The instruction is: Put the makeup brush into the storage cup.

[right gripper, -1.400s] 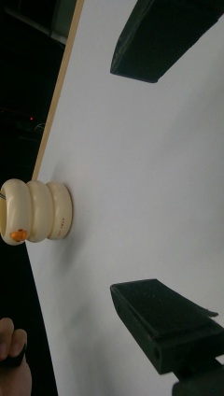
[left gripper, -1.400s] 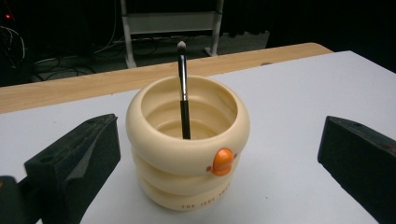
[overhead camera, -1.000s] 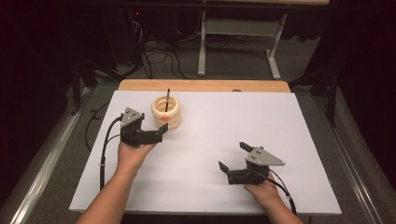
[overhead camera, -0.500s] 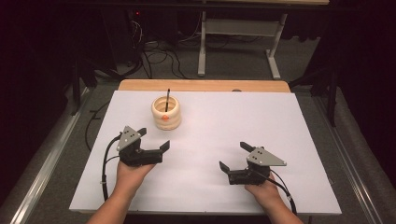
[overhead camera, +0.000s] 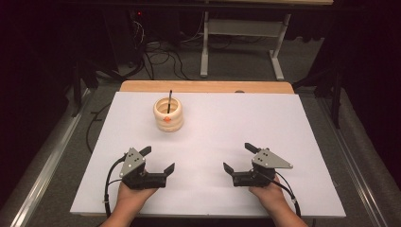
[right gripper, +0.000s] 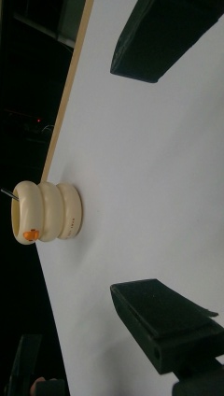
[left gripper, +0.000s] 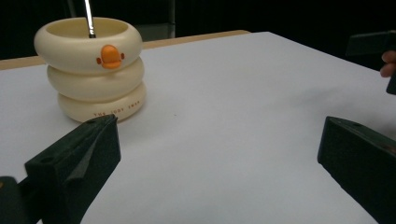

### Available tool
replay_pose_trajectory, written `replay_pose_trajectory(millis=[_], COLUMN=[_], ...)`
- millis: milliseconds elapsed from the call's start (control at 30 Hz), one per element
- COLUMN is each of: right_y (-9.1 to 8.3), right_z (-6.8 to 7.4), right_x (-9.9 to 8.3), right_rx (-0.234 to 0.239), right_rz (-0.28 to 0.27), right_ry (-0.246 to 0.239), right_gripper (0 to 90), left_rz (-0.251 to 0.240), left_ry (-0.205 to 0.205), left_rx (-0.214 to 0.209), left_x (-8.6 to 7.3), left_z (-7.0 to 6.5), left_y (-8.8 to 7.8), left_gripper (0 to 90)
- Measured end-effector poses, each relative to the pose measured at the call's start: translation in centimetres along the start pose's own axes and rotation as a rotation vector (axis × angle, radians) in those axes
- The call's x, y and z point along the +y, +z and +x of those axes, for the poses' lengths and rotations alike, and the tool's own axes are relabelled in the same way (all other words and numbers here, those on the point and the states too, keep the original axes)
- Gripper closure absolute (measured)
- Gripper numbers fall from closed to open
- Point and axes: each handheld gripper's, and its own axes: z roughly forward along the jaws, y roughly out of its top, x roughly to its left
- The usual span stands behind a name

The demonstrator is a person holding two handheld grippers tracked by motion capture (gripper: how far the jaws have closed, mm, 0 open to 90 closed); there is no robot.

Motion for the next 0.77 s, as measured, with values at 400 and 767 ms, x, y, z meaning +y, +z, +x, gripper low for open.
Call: replay_pose_trajectory(millis=[400, 767], right_y=[0.1, 0.0], right_z=[0.1, -0.1], right_x=[0.0, 0.0], right_rx=[-0.007, -0.015], right_rz=[0.007, 0.007], right_ry=[-0.002, 0.006], right_gripper=[1.0, 1.0], left_rz=[0.04, 0.034], left_ry=[0.055, 0.048], left_rx=[-0.037, -0.033], left_x=[-0.6, -0.5], left_z=[-0.8, -0.6], left_y=[1.2, 1.1], left_gripper=[0.1, 0.1])
